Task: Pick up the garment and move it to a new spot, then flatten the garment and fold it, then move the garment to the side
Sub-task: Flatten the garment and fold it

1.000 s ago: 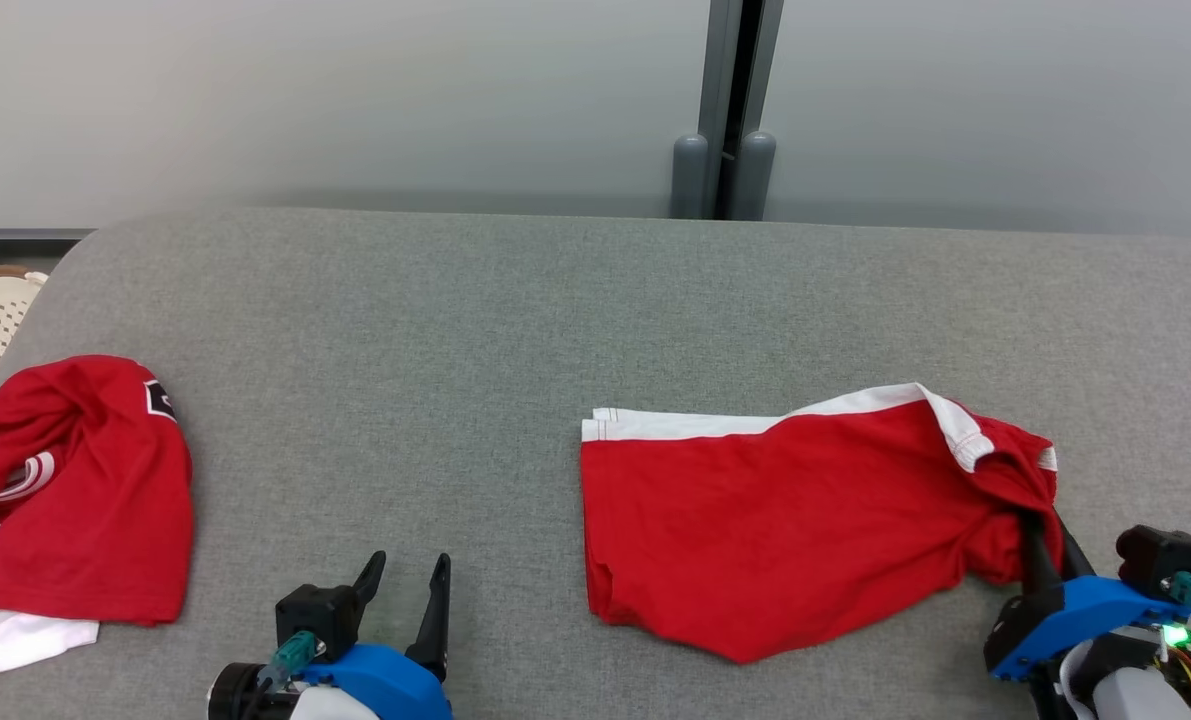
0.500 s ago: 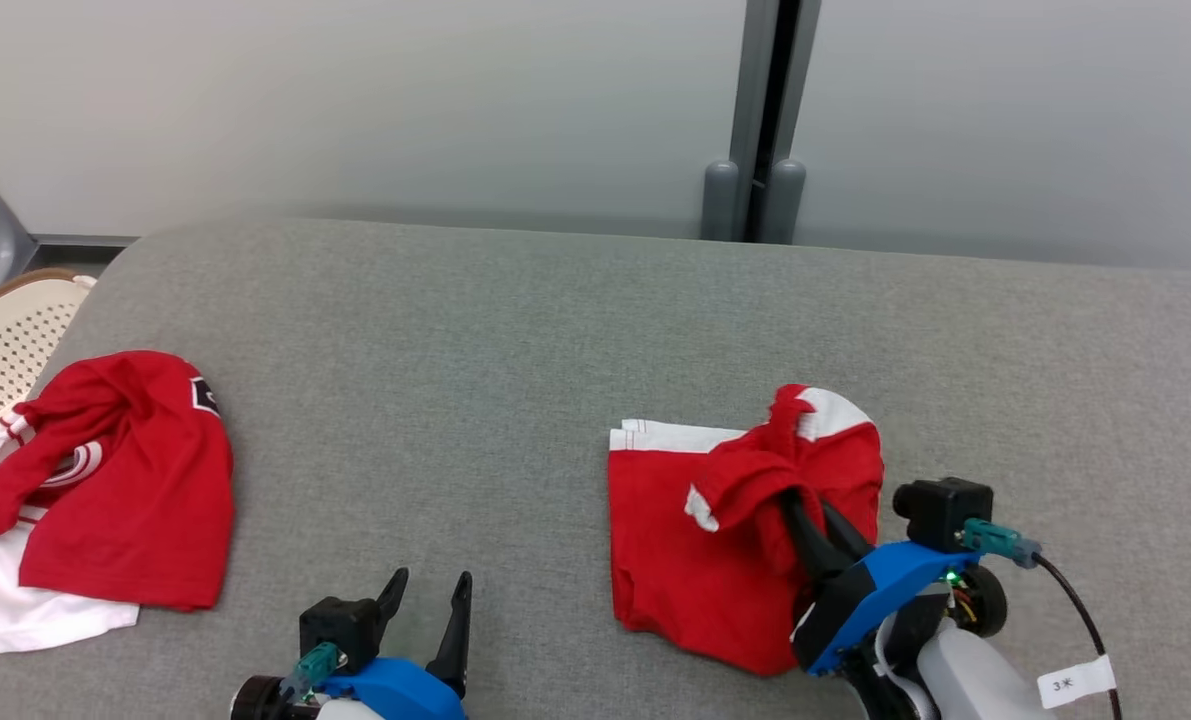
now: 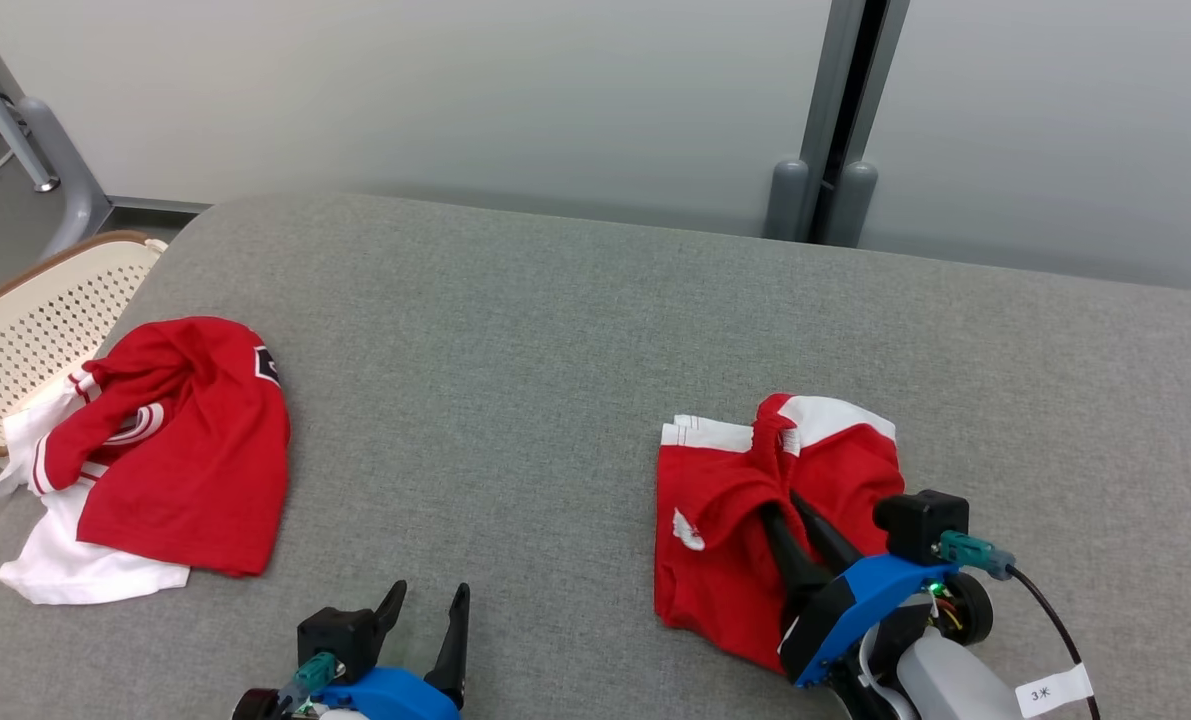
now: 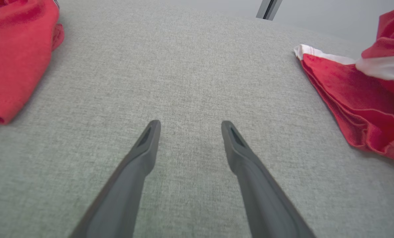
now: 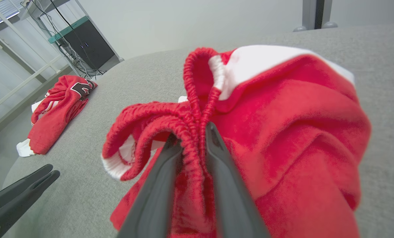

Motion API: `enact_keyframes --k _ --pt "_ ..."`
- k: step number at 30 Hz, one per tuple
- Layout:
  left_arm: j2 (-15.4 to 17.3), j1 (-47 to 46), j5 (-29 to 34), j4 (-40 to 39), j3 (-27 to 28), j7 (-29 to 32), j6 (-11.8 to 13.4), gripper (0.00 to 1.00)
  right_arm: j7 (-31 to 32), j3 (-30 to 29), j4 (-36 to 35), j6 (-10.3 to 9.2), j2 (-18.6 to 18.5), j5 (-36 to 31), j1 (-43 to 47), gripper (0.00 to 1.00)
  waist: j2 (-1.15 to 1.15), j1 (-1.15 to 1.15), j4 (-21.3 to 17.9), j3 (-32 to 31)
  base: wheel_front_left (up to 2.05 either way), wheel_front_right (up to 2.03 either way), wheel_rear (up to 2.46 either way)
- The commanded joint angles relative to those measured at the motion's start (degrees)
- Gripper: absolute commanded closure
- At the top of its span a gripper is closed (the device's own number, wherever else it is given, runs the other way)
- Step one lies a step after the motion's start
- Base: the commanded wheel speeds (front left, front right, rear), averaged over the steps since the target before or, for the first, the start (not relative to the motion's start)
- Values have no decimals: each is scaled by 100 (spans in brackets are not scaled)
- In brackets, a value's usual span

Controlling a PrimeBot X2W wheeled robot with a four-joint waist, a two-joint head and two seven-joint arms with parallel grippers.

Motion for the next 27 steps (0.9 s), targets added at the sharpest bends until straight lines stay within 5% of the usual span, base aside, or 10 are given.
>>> enact_keyframes --k 1,9,18,27 --pt "30 16 -9 2 22 -26 -8 0 -75 22 48 0 -19 -64 -104 0 0 0 -18 -3 0 0 0" --pt "59 84 57 -222 221 -26 -9 0 -413 -518 170 0 -19 -781 -85 0 0 0 -348 -77 0 0 0" --pt "49 279 324 -841 615 -22 63 0 -413 -1868 -1381 0 -14 -1919 896 0 0 0 -726 -191 0 0 0" --pt "-25 871 642 -1508 946 -21 134 0 -414 -2074 -1714 0 -16 -2433 1757 0 0 0 -893 -366 0 0 0"
